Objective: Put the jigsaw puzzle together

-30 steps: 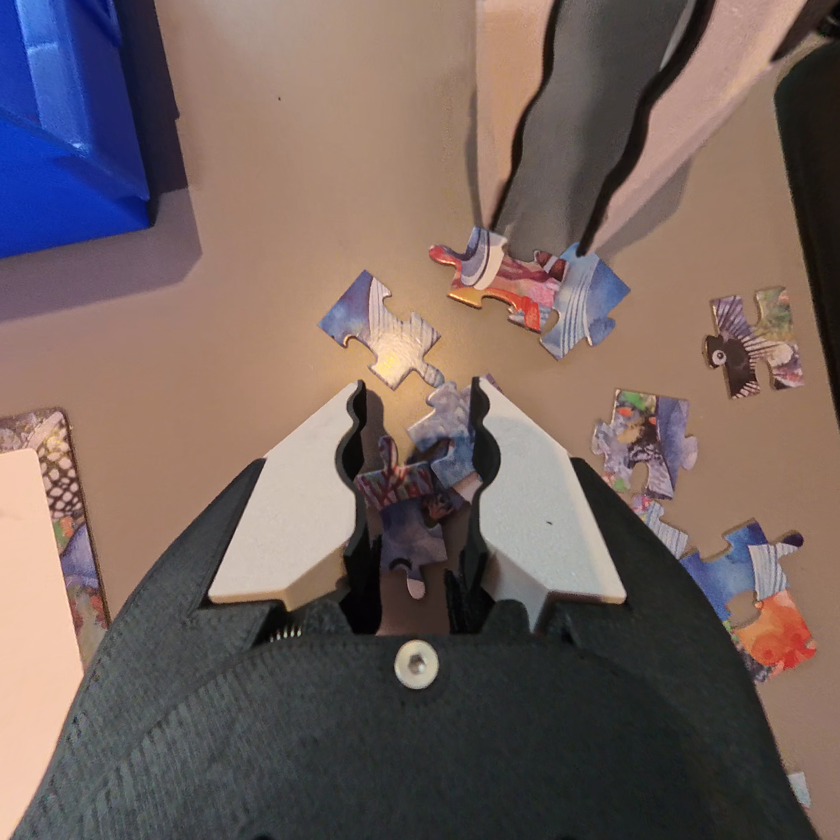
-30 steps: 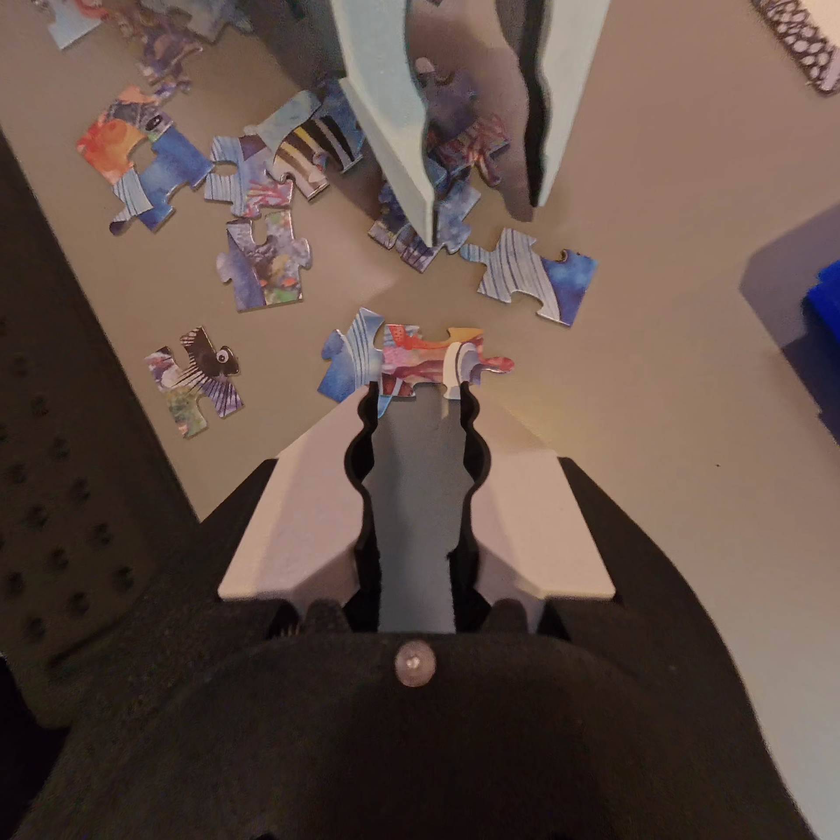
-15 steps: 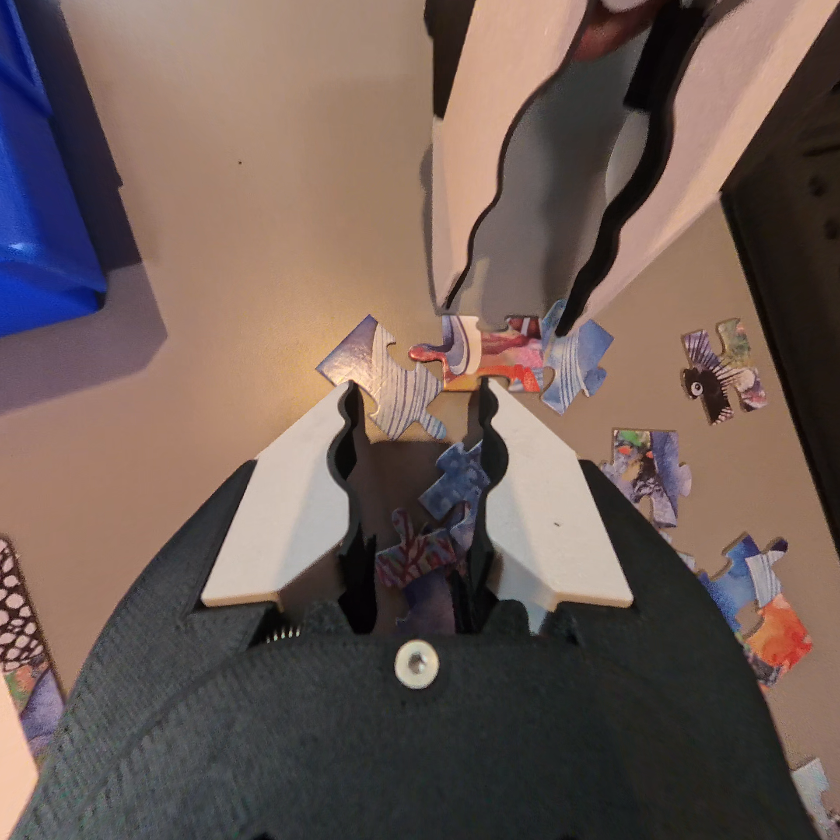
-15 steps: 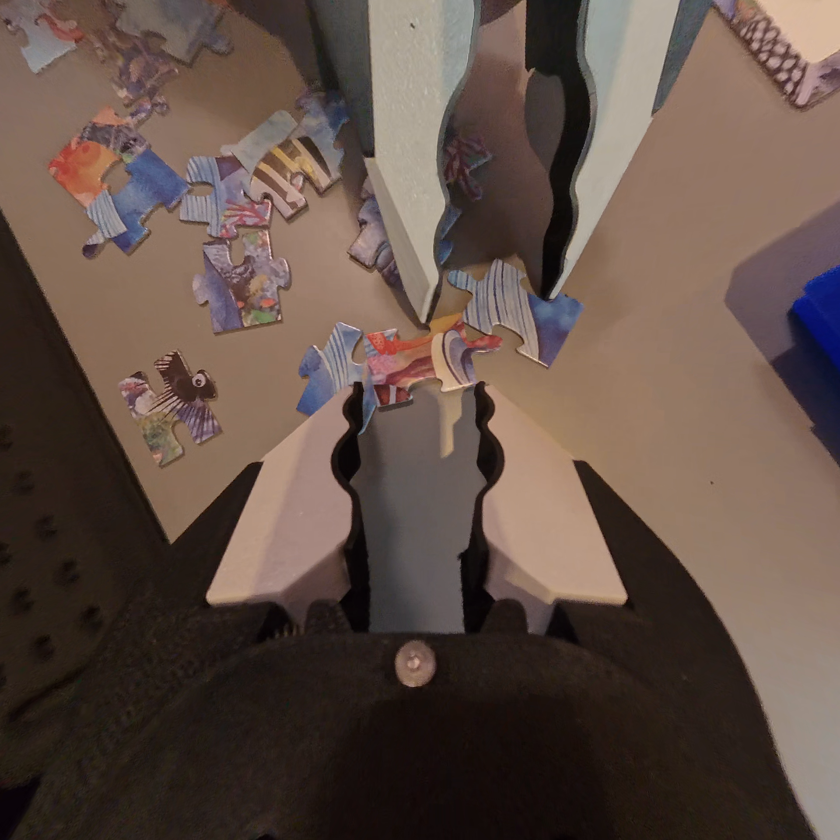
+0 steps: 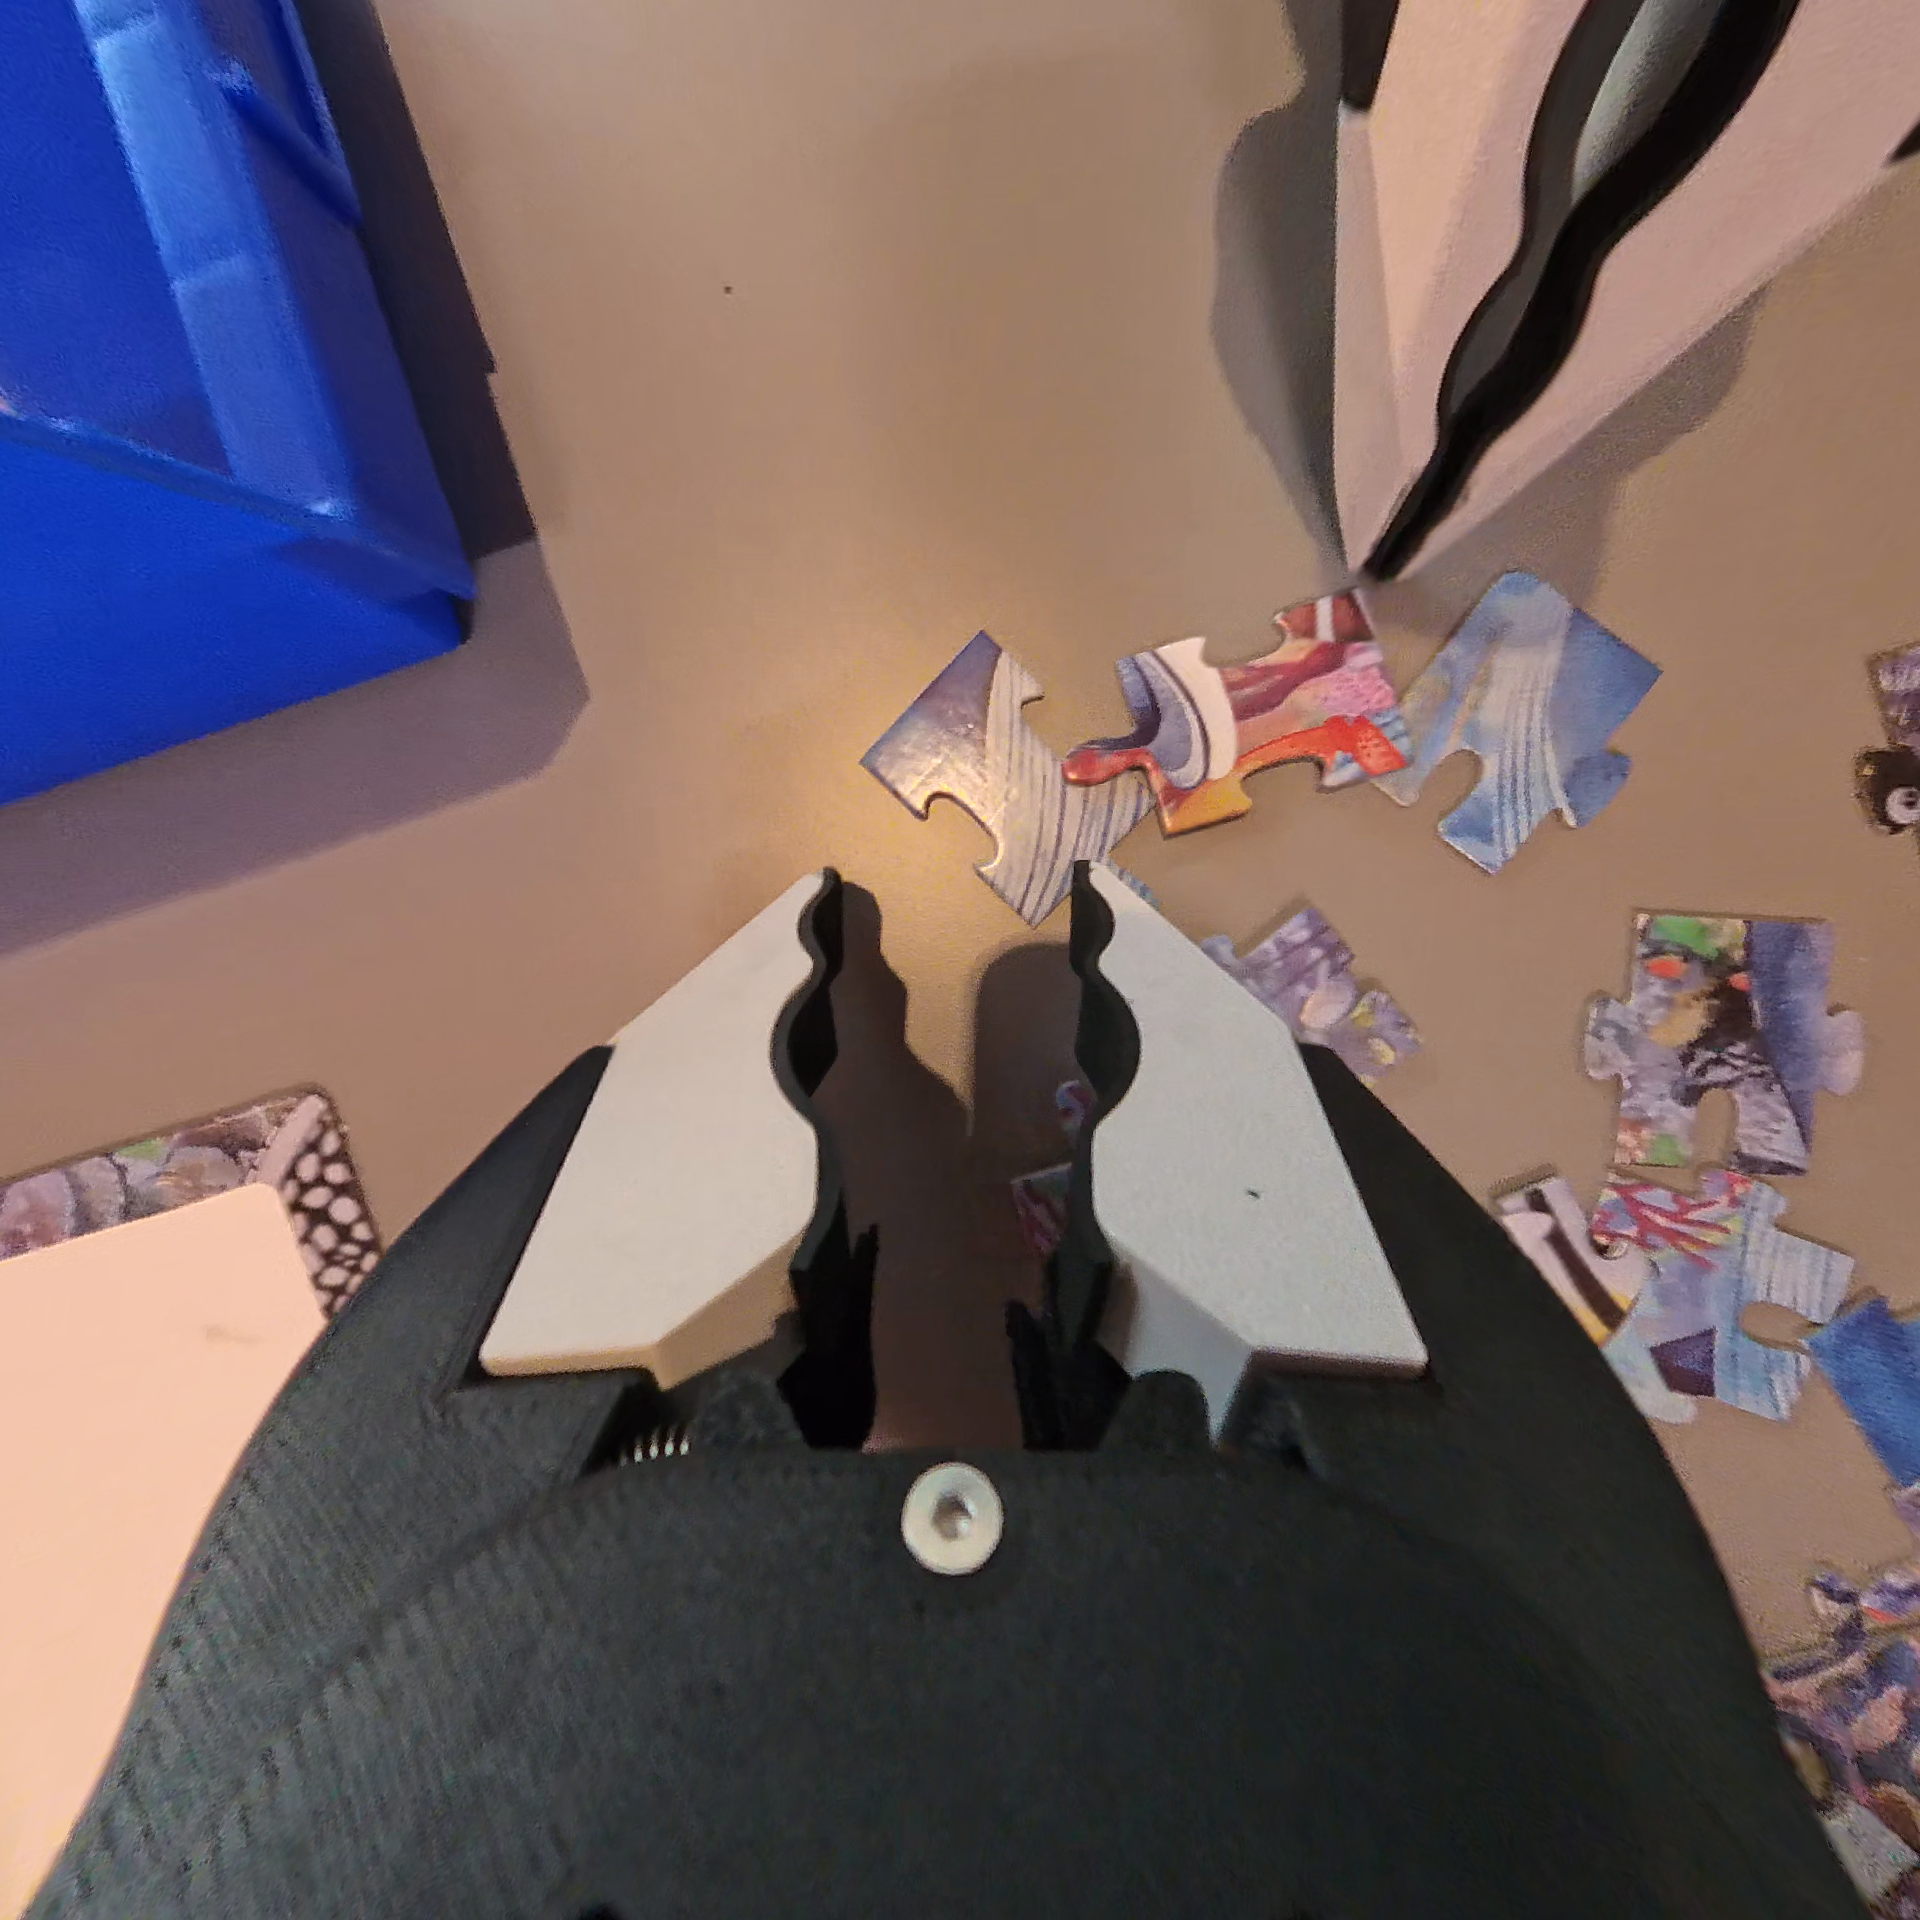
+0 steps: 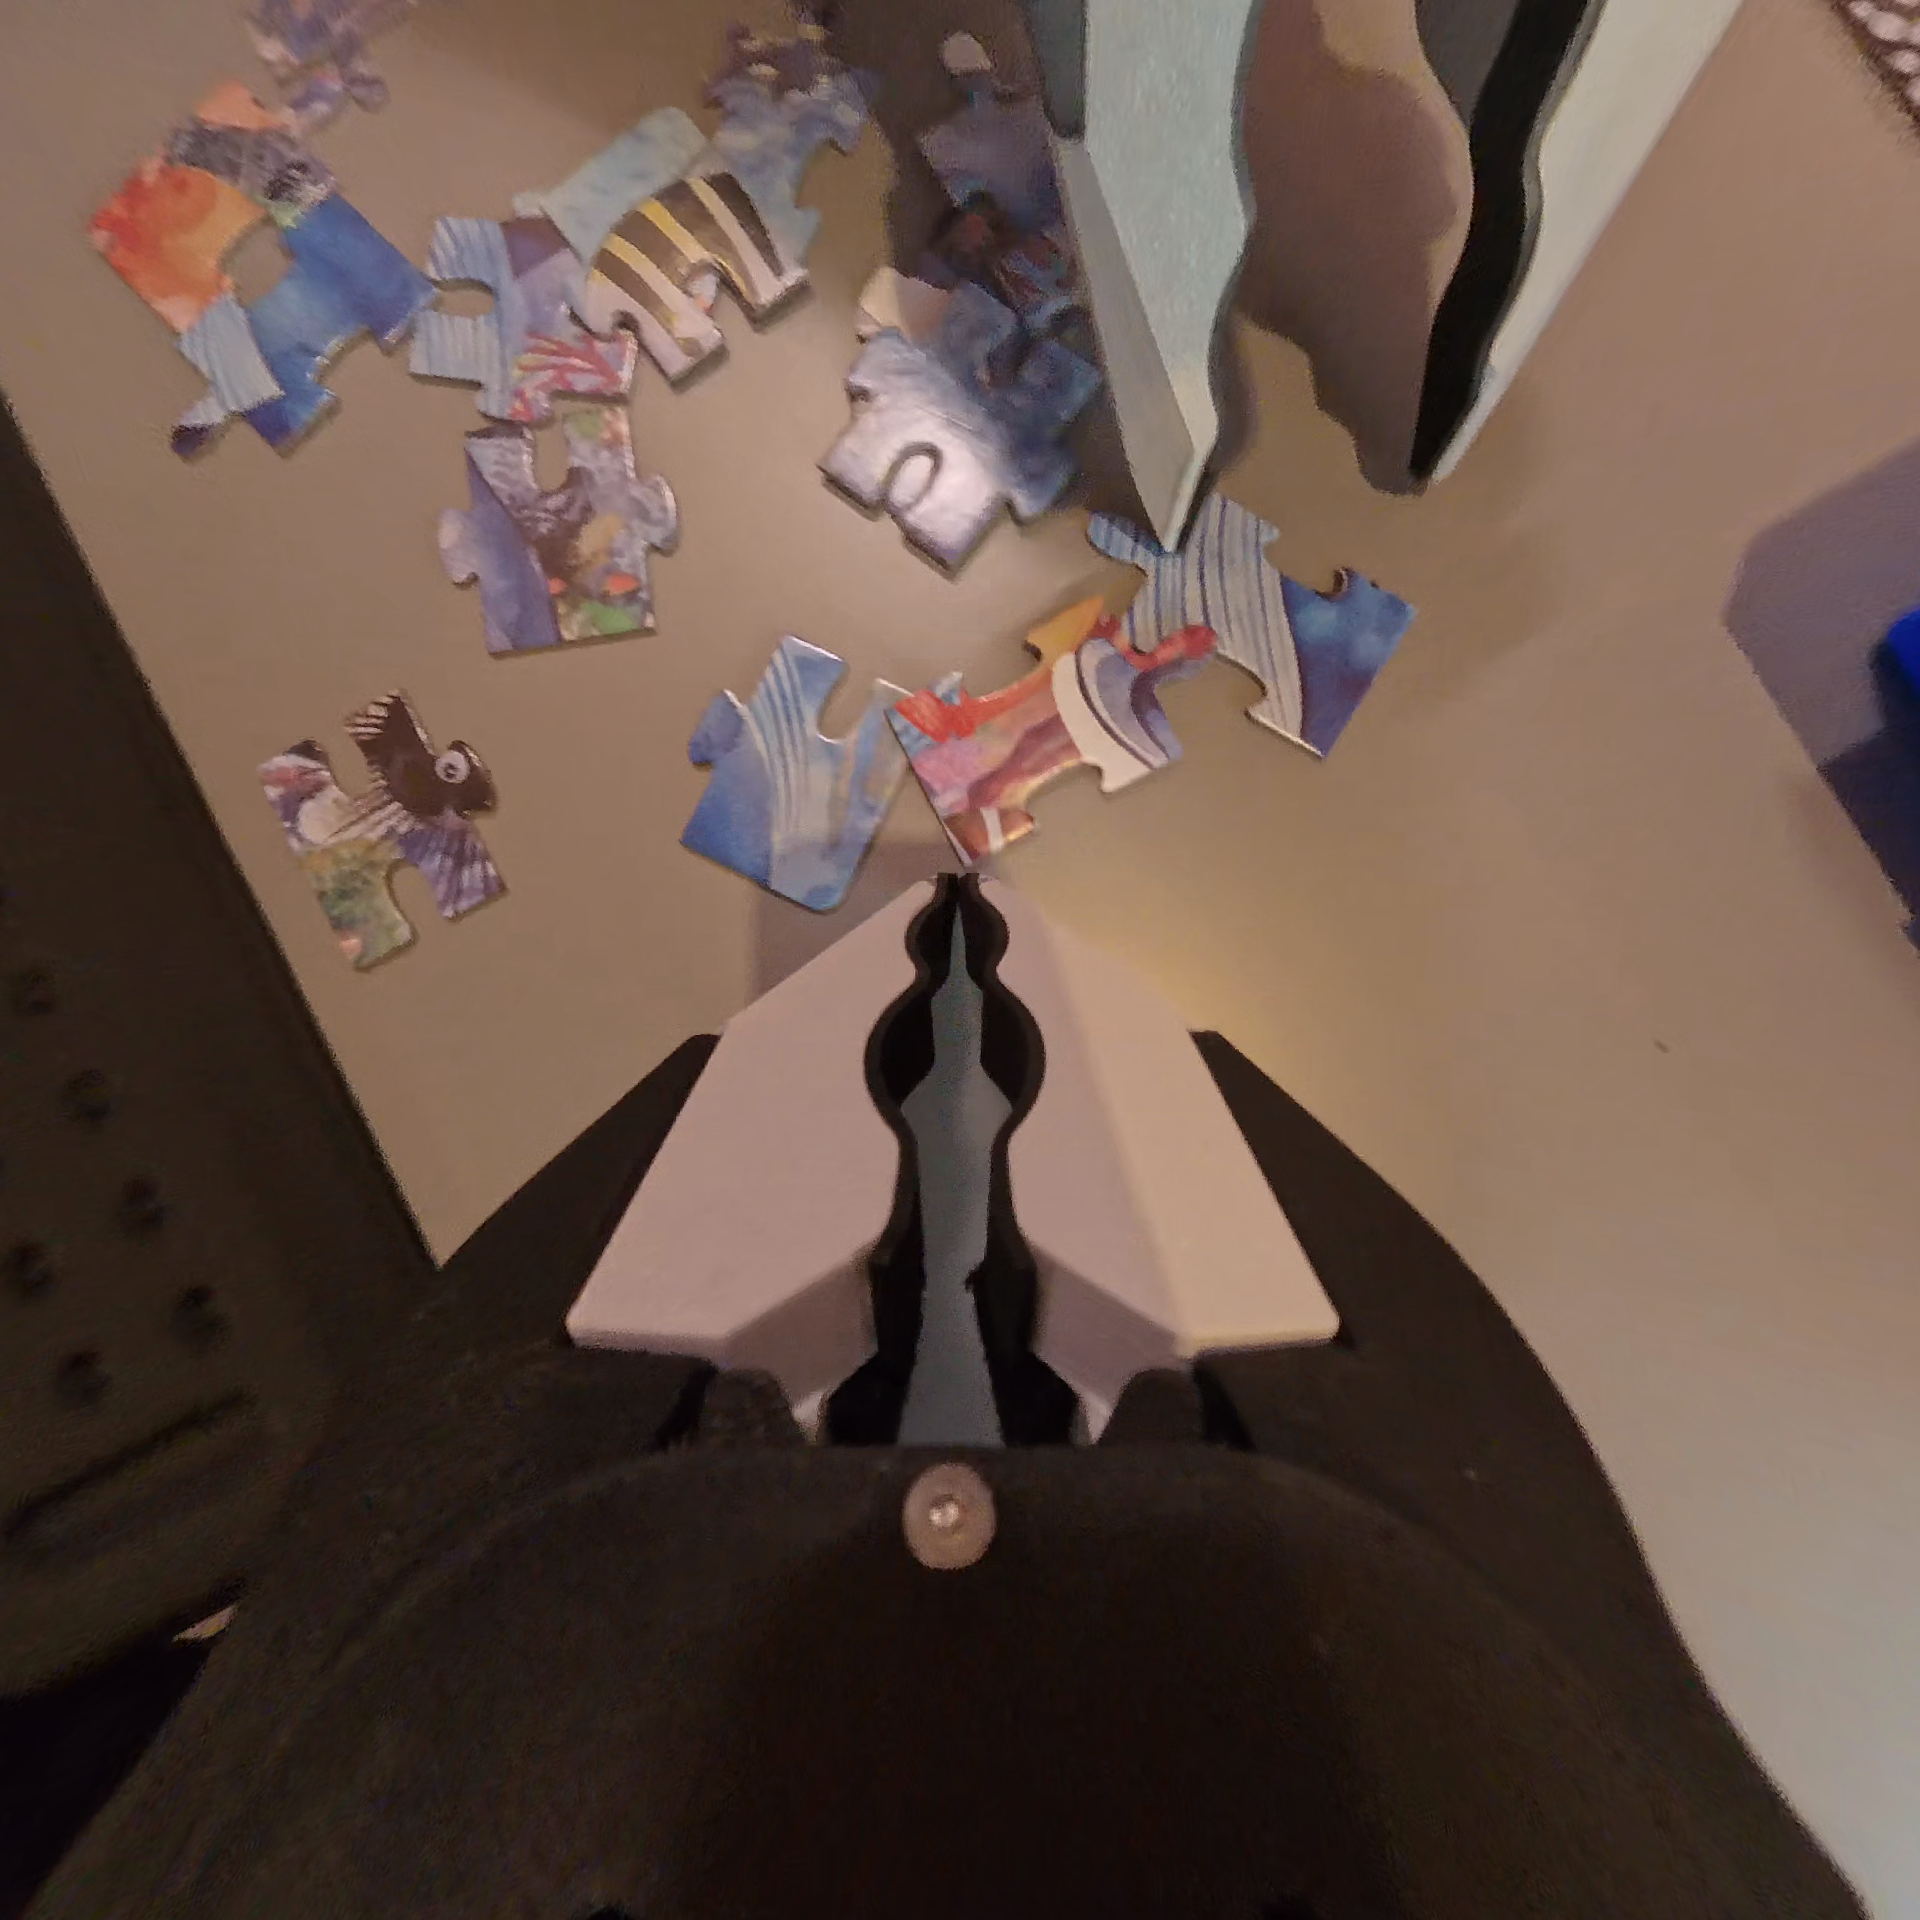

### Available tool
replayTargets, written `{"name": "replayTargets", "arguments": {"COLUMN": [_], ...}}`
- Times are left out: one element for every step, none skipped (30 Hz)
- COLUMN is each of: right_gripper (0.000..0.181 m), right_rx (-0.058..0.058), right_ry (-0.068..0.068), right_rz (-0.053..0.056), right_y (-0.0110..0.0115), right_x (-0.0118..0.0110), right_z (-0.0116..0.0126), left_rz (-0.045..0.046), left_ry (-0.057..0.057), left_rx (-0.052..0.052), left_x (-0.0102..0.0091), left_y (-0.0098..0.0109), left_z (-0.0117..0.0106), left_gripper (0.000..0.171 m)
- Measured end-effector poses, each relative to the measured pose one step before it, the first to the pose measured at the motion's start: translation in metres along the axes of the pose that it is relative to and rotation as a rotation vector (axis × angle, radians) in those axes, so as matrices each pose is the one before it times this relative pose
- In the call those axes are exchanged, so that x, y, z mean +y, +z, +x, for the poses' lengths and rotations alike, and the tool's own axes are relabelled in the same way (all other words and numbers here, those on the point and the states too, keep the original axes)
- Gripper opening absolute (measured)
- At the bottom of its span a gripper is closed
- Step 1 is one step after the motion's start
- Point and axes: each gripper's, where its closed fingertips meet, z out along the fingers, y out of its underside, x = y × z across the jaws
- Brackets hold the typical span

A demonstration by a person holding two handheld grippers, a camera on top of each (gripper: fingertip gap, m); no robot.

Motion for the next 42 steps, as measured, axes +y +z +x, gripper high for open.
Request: {"name": "replayTargets", "arguments": {"right_gripper": [0.000, 0.002, 0.003, 0.003, 0.007, 0.013, 0.016, 0.020, 0.021, 0.022, 0.021, 0.021, 0.024, 0.029, 0.035, 0.036, 0.037, 0.039, 0.036, 0.034, 0.031, 0.028, 0.024, 0.020, 0.019, 0.018, 0.010, 0.007, 0.007, 0.008, 0.014, 0.019, 0.027, 0.036, 0.044, 0.049, 0.049, 0.048, 0.047, 0.043, 0.035, 0.035], "right_rx": [0.0206, 0.0245, 0.0133, -0.0013, -0.0081, -0.0043, -0.0091, -0.0198, -0.0218, -0.0205, -0.0226, -0.0247, -0.0203, -0.0069, 0.0039, 0.0029, 0.0010, 0.0030, 0.0069, 0.0052, 0.0003, 0.0052, 0.0110, 0.0041, -0.0010, 0.0024, 0.0024, -0.0016, 0.0002, 0.0120, 0.0239, 0.0236, 0.0192, 0.0157, 0.0033, -0.0065, -0.0038, 0.0038, 0.0112, 0.0182, 0.0226, 0.0117], "right_ry": [0.0050, 0.0051, 0.0057, 0.0021, -0.0071, -0.0113, -0.0100, -0.0110, -0.0125, -0.0128, -0.0112, -0.0070, -0.0039, -0.0005, 0.0058, 0.0069, 0.0057, 0.0080, 0.0058, 0.0019, 0.0000, -0.0003, 0.0023, 0.0045, 0.0042, 0.0015, -0.0017, -0.0023, 0.0007, 0.0033, 0.0075, 0.0110, 0.0078, 0.0063, 0.0074, 0.0051, 0.0034, 0.0079, 0.0133, 0.0112, 0.0058, 0.0099], "right_rz": [-0.0072, -0.0044, 0.0101, 0.0240, 0.0243, 0.0190, 0.0140, 0.0057, -0.0069, -0.0151, -0.0128, -0.0077, -0.0057, -0.0081, -0.0134, -0.0047, 0.0073, 0.0010, -0.0009, 0.0021, 0.0007, 0.0010, 0.0003, 0.0024, 0.0052, 0.0050, 0.0031, 0.0002, -0.0028, -0.0048, -0.0074, -0.0121, -0.0115, -0.0028, 0.0026, 0.0032, 0.0017, -0.0053, -0.0146, -0.0166, -0.0004, 0.0093], "right_y": [-0.00226, -0.00257, -0.00292, -0.00330, -0.00286, -0.00166, -0.00043, 0.00122, 0.00219, 0.00268, 0.00267, 0.00247, 0.00237, 0.00241, 0.00235, 0.00151, 0.00066, 0.00100, 0.00110, 0.00069, 0.00074, 0.00049, 0.00028, 0.00028, 0.00055, 0.00021, -0.00018, -0.00077, -0.00094, -0.00153, -0.00217, -0.00232, -0.00217, -0.00192, -0.00125, -0.00020, 0.00101, 0.00242, 0.00364, 0.00411, 0.00288, 0.00159], "right_x": [0.00263, 0.00202, -0.00022, -0.00272, -0.00386, -0.00397, -0.00393, -0.00287, -0.00058, 0.00118, 0.00147, 0.00093, 0.00062, 0.00081, 0.00179, 0.00056, -0.00153, -0.00068, -0.00049, -0.00099, -0.00042, -0.00028, -0.00005, -0.00022, -0.00054, -0.00039, 0.00010, 0.00086, 0.00154, 0.00184, 0.00237, 0.00279, 0.00220, 0.00002, -0.00165, -0.00223, -0.00256, -0.00181, -0.00034, 0.00028, -0.00168, -0.00250], "right_z": [0.00444, 0.00460, 0.00251, -0.00052, -0.00273, -0.00262, -0.00313, -0.00467, -0.00509, -0.00517, -0.00534, -0.00556, -0.00461, -0.00230, -0.00018, -0.00003, -0.00037, -0.00010, 0.00010, -0.00053, -0.00154, -0.00083, 0.00029, -0.00043, -0.00121, -0.00075, -0.00103, -0.00182, -0.00166, 0.00018, 0.00207, 0.00190, 0.00019, -0.00105, -0.00335, -0.00530, -0.00475, -0.00312, -0.00116, 0.00050, 0.00143, 0.00045], "left_rz": [-0.00402, -0.01199, -0.01327, -0.00383, -0.00507, -0.01096, -0.00674, 0.00365, 0.00413, 0.00166, 0.00309, -0.00388, -0.01222, 0.00576, -0.00318, -0.00361, -0.00323, -0.00375, -0.00057, 0.00160, -0.00075, -0.00565, -0.00766, -0.00734, -0.00650, -0.00986, -0.01237, -0.00687, 0.00065, 0.00464, 0.00641, 0.00783, 0.01401, 0.01813, 0.01446, 0.00846, 0.00170, -0.00210, -0.00399, -0.00069, 0.00092, 0.00438], "left_ry": [0.0093, 0.0107, 0.0045, 0.0084, 0.0056, -0.0007, 0.0006, -0.0053, -0.0151, -0.0088, 0.0053, 0.0019, -0.0031, -0.0087, -0.0142, -0.0090, -0.0030, -0.0066, -0.0126, -0.0119, -0.0030, 0.0012, -0.0017, -0.0039, 0.0007, 0.0067, 0.0054, 0.0017, 0.0023, 0.0031, -0.0004, 0.0017, 0.0101, 0.0179, 0.0204, 0.0095, 0.0060, 0.0108, 0.0082, 0.0052, 0.0006, -0.0024], "left_rx": [-0.0268, -0.0188, -0.0140, -0.0186, -0.0058, -0.0047, -0.0036, 0.0167, 0.0203, 0.0100, 0.0136, 0.0193, 0.0083, 0.0123, 0.0189, 0.0113, 0.0010, 0.0042, 0.0113, 0.0121, 0.0102, 0.0061, 0.0023, 0.0009, 0.0029, 0.0049, 0.0000, -0.0078, -0.0070, -0.0016, -0.0042, -0.0007, 0.0034, 0.0020, 0.0037, 0.0001, 0.0025, 0.0015, 0.0002, -0.0033, -0.0071, -0.0117], "left_x": [-0.00046, 0.00075, 0.00118, 0.00055, 0.00121, 0.00244, 0.00218, 0.00086, 0.00063, 0.00085, 0.00062, 0.00189, 0.00351, 0.00108, 0.00206, 0.00218, 0.00213, 0.00208, 0.00146, 0.00140, 0.00198, 0.00252, 0.00264, 0.00263, 0.00232, 0.00250, 0.00225, 0.00093, -0.00029, -0.00098, -0.00158, -0.00206, -0.00348, -0.00447, -0.00446, -0.00396, -0.00301, -0.00207, -0.00146, -0.00143, -0.00111, -0.00126], "left_y": [-0.00027, -0.00080, -0.00148, -0.00192, -0.00165, -0.00094, -0.00052, -0.00046, -0.00068, -0.00100, -0.00085, -0.00018, 0.00033, -0.00055, -0.00031, -0.00068, -0.00097, -0.00116, -0.00120, -0.00094, -0.00117, -0.00115, -0.00131, -0.00118, -0.00098, -0.00103, -0.00085, -0.00017, 0.00030, 0.00052, 0.00045, 0.00026, -0.00011, -0.00036, -0.00012, 0.00051, 0.00106, 0.00137, 0.00114, 0.00087, 0.00034, -0.00026], "left_z": [-0.00545, -0.00363, -0.00252, -0.00232, 0.00018, 0.00015, 0.00064, 0.00397, 0.00503, 0.00453, 0.00618, 0.00695, 0.00423, 0.00355, 0.00343, 0.00206, 0.00057, 0.00087, 0.00198, 0.00272, 0.00310, 0.00317, 0.00267, 0.00242, 0.00290, 0.00340, 0.00217, 0.00031, 0.00008, 0.00081, 0.00021, 0.00119, 0.00264, 0.00323, 0.00390, 0.00280, 0.00266, 0.00246, 0.00161, 0.00039, -0.00103, -0.00257], "left_gripper": [0.043, 0.043, 0.043, 0.042, 0.042, 0.042, 0.042, 0.043, 0.044, 0.045, 0.046, 0.046, 0.046, 0.044, 0.043, 0.044, 0.044, 0.045, 0.047, 0.050, 0.053, 0.054, 0.054, 0.054, 0.054, 0.055, 0.052, 0.050, 0.050, 0.049, 0.049, 0.048, 0.047, 0.046, 0.045, 0.045, 0.045, 0.045, 0.045, 0.045, 0.045, 0.045]}}
